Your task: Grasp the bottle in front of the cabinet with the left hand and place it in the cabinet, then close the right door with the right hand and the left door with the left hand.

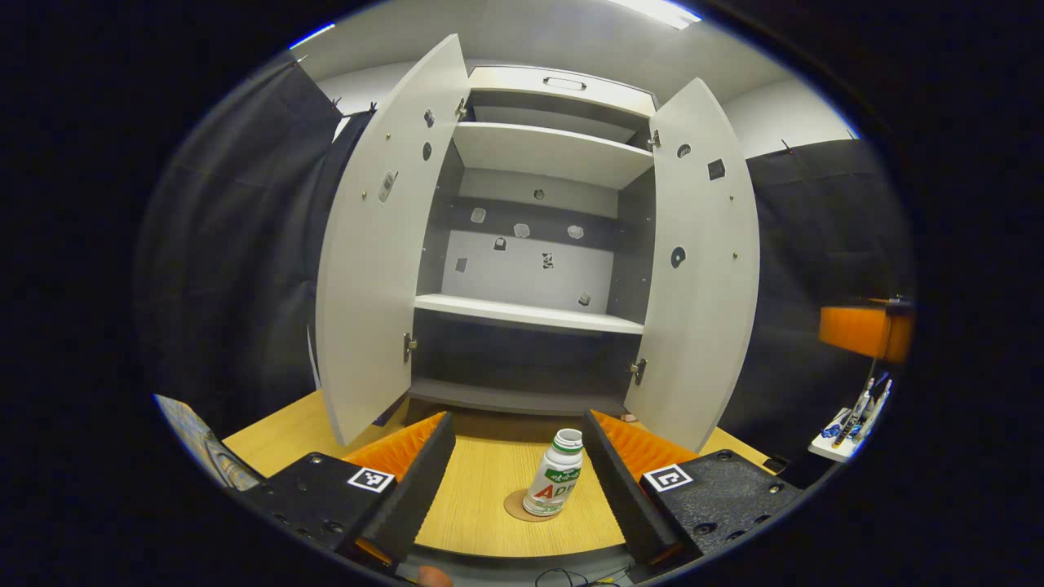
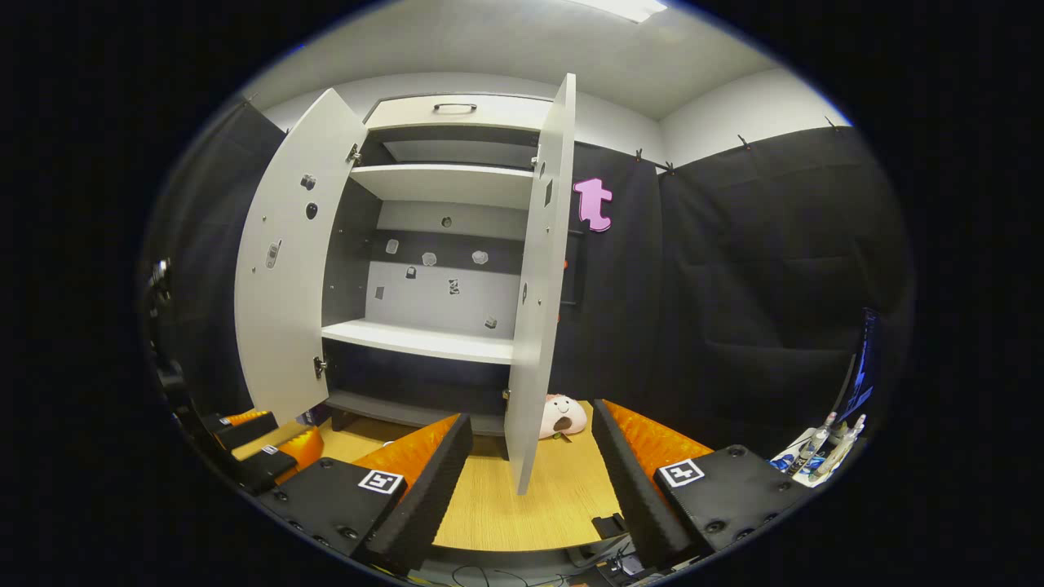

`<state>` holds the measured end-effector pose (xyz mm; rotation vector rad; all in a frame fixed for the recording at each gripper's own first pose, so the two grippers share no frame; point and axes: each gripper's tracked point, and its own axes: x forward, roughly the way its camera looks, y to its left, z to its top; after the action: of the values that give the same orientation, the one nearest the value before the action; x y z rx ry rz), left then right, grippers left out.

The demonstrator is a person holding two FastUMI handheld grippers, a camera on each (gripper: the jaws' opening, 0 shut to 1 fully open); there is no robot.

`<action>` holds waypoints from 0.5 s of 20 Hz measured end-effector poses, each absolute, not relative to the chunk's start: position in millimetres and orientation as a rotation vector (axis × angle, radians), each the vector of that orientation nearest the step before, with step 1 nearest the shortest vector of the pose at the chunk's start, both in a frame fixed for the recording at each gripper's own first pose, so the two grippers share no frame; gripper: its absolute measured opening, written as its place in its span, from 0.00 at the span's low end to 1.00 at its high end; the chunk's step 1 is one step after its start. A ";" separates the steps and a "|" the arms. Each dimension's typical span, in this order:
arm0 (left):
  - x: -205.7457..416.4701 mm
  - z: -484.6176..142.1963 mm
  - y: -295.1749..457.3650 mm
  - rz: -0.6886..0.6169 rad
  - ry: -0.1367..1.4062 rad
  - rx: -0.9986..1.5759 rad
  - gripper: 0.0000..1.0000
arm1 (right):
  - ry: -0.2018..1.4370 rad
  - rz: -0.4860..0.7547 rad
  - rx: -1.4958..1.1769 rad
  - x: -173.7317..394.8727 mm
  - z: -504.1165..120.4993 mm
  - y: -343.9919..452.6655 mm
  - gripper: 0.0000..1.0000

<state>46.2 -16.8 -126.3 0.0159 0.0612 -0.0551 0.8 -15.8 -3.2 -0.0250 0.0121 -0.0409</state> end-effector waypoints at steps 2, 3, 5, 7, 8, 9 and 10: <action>55.0 -157.4 -24.5 -0.076 0.090 0.020 0.96 | 0.024 -0.054 -0.030 -1.1 -5.4 -22.0 0.98; 60.2 -171.7 -26.6 -0.077 0.102 0.010 0.96 | 0.033 -0.063 -0.030 -1.7 -6.7 -25.5 0.97; 72.0 -197.3 -34.1 -0.081 0.123 -0.014 0.96 | 0.052 -0.073 -0.029 -3.3 -10.2 -29.5 0.98; 84.7 -213.3 -40.7 -0.084 0.118 0.008 0.96 | 0.062 -0.087 -0.038 -4.5 -10.4 -35.1 0.98; 90.7 -217.7 -45.2 -0.090 0.109 0.033 0.96 | 0.062 -0.097 -0.043 -4.8 -10.0 -39.7 0.98; 96.0 -224.6 -50.2 -0.099 0.101 0.050 0.96 | 0.064 -0.107 -0.050 -4.4 -10.0 -43.6 0.98; 101.8 -229.3 -54.6 -0.108 0.103 0.063 0.96 | 0.070 -0.116 -0.055 -4.5 -12.2 -47.6 0.98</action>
<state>101.8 -54.6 -229.3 0.0634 0.1030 -0.1076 -4.5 -47.6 -12.2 -0.0554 0.0698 -0.1160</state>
